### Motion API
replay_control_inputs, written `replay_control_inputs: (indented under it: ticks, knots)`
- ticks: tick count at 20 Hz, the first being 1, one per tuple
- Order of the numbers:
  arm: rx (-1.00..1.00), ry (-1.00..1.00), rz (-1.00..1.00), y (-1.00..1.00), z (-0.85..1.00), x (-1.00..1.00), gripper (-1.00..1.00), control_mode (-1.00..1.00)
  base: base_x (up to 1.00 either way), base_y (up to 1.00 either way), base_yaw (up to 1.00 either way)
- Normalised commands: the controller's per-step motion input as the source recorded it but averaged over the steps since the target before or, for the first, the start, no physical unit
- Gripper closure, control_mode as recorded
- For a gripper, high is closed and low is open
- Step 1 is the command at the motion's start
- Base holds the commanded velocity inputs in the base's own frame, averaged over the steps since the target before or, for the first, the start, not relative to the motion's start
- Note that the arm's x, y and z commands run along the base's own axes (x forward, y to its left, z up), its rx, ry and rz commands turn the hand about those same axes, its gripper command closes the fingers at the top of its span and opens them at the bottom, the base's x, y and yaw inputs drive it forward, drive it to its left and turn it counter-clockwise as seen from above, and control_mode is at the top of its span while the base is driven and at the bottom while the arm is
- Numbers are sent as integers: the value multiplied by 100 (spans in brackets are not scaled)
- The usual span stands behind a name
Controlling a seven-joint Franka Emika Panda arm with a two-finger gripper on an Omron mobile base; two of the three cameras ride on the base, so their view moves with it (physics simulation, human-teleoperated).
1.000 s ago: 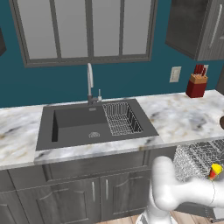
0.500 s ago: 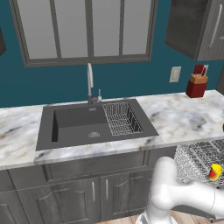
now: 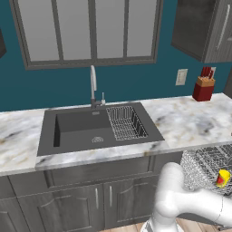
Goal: Pick up the cup and bowl from the counter, place them in the dishwasher, and close the dishwasher door.
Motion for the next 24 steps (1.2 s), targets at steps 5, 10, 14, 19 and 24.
replay_control_inputs:
  ticks: [5,10,14,19,24]
  knots:
    - [0,0,6,5,-35,-27,100,-100,0,0,0]
    - [0,0,8,4,-5,-69,100,-100,0,0,0]
    - [0,0,8,5,-31,-42,100,-100,0,0,0]
    - [0,0,7,9,-54,-21,100,-100,0,0,0]
    - [-2,2,7,8,-78,-4,100,-100,0,0,0]
